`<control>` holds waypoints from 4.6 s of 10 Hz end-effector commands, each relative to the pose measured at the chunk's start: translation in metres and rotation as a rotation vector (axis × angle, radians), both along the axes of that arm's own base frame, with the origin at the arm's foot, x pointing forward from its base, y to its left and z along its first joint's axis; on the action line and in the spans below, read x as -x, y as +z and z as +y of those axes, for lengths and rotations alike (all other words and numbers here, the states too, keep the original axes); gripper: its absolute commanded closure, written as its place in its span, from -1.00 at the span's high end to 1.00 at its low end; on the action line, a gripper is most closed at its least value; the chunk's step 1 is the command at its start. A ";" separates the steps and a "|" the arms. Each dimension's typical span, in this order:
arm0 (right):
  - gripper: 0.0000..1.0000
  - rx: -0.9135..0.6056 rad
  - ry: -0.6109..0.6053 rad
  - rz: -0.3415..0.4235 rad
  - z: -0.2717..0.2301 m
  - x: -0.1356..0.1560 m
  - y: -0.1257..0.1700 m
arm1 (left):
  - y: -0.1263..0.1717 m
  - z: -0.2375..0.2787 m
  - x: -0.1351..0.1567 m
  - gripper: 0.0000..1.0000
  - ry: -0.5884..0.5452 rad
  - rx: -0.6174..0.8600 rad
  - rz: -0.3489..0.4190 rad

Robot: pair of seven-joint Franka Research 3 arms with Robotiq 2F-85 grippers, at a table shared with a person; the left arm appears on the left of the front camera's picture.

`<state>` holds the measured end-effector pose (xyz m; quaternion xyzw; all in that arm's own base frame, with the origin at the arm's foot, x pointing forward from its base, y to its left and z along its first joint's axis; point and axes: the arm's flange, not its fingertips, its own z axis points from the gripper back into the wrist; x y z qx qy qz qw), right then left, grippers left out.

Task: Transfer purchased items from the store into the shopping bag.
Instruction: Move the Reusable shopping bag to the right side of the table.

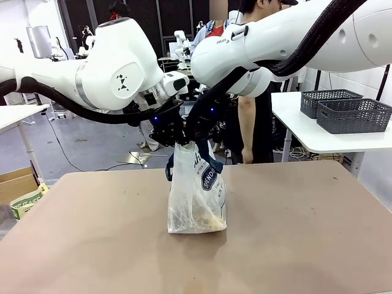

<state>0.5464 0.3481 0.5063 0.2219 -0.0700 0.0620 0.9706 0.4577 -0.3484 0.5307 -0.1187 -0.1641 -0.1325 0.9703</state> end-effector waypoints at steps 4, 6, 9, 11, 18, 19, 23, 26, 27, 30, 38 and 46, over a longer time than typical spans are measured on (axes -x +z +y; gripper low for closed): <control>-1.00 -0.030 0.047 -0.006 -0.006 -0.003 0.007 | 0.002 0.004 0.006 -1.00 -0.005 -0.042 -0.007; -1.00 -0.045 0.092 -0.008 -0.009 -0.001 0.009 | 0.000 0.000 0.000 -1.00 -0.004 -0.006 -0.004; 0.15 -0.129 0.158 -0.009 -0.037 -0.004 0.021 | 0.000 0.000 0.000 -1.00 -0.004 -0.006 -0.004; 0.92 -0.159 0.181 -0.044 -0.048 0.002 0.029 | 0.000 0.000 0.000 -1.00 -0.004 -0.006 -0.004; 1.00 -0.071 0.395 -0.118 -0.133 -0.007 0.040 | 0.000 0.000 0.000 -1.00 -0.004 -0.006 -0.004; 1.00 0.004 0.533 -0.141 -0.140 0.005 0.043 | 0.000 0.000 0.000 -1.00 -0.004 -0.006 -0.004; 1.00 0.160 0.788 -0.303 -0.161 0.054 0.057 | 0.000 0.000 0.000 -1.00 -0.004 -0.006 -0.004; 1.00 0.163 0.799 -0.278 -0.156 0.050 0.070 | 0.000 0.000 0.000 -1.00 -0.004 -0.006 -0.004; 1.00 0.163 0.799 -0.278 -0.156 0.050 0.070 | 0.000 0.000 0.000 -1.00 -0.004 -0.006 -0.004; 1.00 0.163 0.799 -0.278 -0.156 0.050 0.070 | 0.000 0.000 0.000 -1.00 -0.004 -0.006 -0.004; 1.00 0.107 0.786 -0.396 -0.163 0.056 0.075 | 0.027 -0.012 0.004 -1.00 -0.005 -0.073 -0.049; 1.00 0.033 0.721 -0.630 -0.182 0.042 0.095 | 0.103 0.051 0.025 -1.00 0.099 -0.122 -0.102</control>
